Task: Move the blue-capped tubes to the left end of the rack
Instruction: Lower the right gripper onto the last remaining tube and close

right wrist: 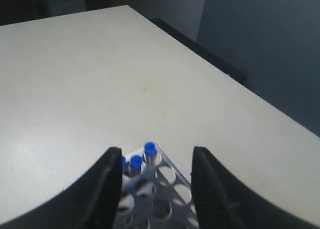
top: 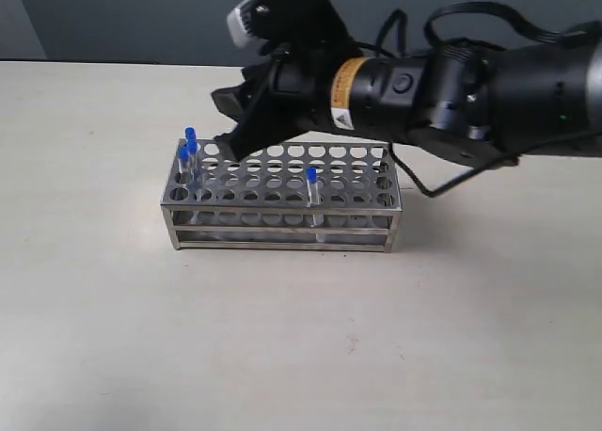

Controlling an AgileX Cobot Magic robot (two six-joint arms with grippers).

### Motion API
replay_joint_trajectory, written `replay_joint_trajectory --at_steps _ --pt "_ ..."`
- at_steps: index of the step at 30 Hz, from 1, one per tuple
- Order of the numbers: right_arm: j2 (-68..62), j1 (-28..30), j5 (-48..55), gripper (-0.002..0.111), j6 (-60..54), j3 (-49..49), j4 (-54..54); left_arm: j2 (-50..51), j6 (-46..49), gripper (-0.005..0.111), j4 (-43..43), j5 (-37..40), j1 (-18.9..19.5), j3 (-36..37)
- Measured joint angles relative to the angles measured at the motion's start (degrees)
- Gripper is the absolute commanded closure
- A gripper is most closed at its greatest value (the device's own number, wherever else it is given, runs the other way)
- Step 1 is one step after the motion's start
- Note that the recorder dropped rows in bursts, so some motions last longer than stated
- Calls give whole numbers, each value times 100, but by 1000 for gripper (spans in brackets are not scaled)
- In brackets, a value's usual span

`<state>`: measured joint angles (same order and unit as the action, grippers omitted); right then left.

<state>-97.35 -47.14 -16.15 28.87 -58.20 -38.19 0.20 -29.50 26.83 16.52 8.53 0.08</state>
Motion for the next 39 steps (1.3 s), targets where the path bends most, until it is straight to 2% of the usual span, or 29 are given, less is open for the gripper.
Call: replay_joint_trajectory --at_steps 5,11,16,31,34,38,39 --pt "371 368 -394 65 -258 993 397 0 0 106 0 0 0 0" --pt "360 621 -1074 65 -1408 1702 1731 0 0 106 0 0 0 0" --pt "124 630 -1281 65 -1747 1761 2211 0 0 106 0 0 0 0" --pt "-698 630 -1540 65 -1811 1761 2231 0 0 106 0 0 0 0" --pt "-805 630 -1577 76 -1822 1761 2231 0 0 106 0 0 0 0" --pt "-805 630 -1598 108 -1822 1761 2213 0 0 106 0 0 0 0" --pt "-805 630 -1622 108 -1822 1761 2201 0 0 106 0 0 0 0"
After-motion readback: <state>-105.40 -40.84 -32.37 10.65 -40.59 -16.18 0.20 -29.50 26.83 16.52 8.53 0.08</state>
